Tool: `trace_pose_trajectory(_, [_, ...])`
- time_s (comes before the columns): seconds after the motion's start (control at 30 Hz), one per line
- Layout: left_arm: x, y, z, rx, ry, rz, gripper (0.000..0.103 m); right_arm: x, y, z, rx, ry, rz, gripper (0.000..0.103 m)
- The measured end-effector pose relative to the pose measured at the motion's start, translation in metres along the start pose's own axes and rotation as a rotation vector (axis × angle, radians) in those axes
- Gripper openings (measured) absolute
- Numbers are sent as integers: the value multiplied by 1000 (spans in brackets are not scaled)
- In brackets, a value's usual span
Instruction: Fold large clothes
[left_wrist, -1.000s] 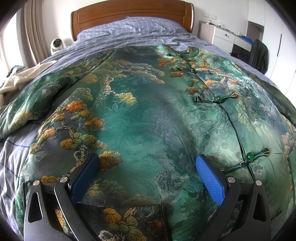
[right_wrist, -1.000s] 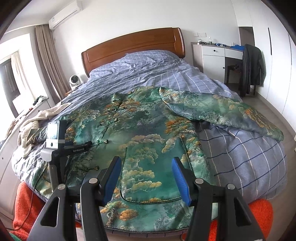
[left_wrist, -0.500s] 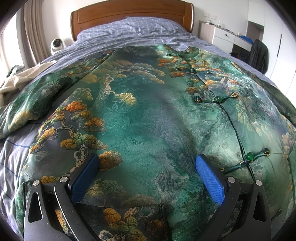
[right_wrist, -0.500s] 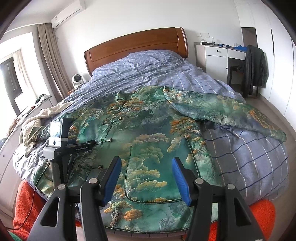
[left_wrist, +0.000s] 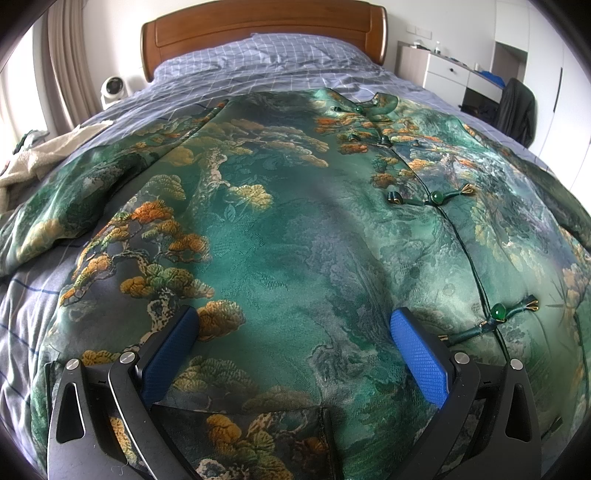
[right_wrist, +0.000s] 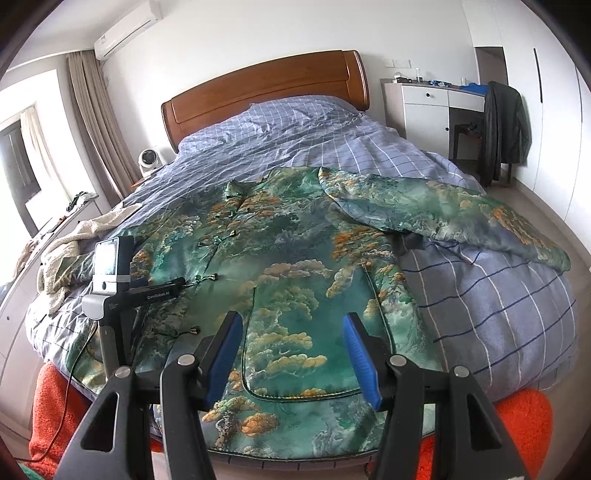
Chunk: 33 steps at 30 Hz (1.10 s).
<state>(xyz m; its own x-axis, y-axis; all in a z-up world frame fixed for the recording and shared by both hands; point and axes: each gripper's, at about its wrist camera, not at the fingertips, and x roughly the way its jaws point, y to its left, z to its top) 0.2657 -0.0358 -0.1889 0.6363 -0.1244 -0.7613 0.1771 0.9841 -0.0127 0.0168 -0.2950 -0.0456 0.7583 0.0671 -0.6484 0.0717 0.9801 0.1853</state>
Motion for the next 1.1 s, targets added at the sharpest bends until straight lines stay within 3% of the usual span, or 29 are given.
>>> trace_pose_trajectory(1.1, [0,0,0,0,0,0,103,0,-6,1,9,-10,-15,57])
